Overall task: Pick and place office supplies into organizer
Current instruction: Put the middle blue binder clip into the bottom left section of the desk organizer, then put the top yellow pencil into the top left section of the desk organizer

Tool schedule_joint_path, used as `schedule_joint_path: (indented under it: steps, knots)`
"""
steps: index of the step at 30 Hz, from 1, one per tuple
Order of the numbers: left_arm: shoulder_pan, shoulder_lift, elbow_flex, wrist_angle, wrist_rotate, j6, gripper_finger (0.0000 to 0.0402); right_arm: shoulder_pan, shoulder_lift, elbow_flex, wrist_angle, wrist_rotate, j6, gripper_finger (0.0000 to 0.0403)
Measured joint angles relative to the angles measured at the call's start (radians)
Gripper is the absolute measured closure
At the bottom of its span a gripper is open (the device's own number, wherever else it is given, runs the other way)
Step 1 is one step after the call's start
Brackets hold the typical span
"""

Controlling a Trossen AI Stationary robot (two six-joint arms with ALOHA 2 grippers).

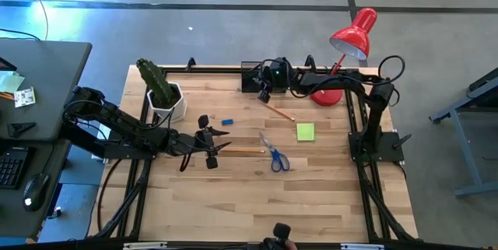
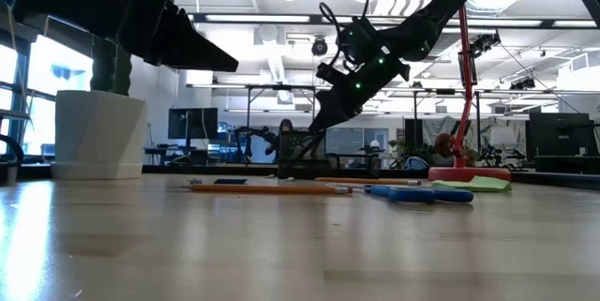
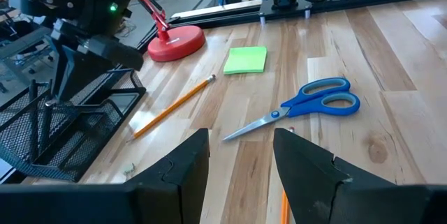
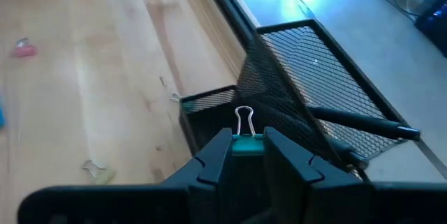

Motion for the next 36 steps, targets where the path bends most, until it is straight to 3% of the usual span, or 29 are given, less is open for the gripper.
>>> schedule_joint_path:
  steps: [15, 22, 30, 36]
  knots:
    - [0.0, 0.0, 0.0, 0.0, 0.0, 0.0, 0.0252, 0.001, 0.001, 0.0, 0.0, 0.028, 0.008, 0.027]
    - [0.0, 0.0, 0.0, 0.0, 0.0, 0.0, 0.0252, 0.034, 0.001, 0.0, -0.001, -0.229, -0.031, 0.0261]
    - [0.0, 0.0, 0.0, 0.007, 0.0, 0.0, 0.0252, 0.067, 0.039, 0.0, 0.032, -0.365, -0.09, 0.0277]
    - [0.0, 0.0, 0.0, 0.01, 0.0, 0.0, 0.0252, 0.045, 0.116, 0.047, -0.017, -0.41, -0.113, 0.0273]
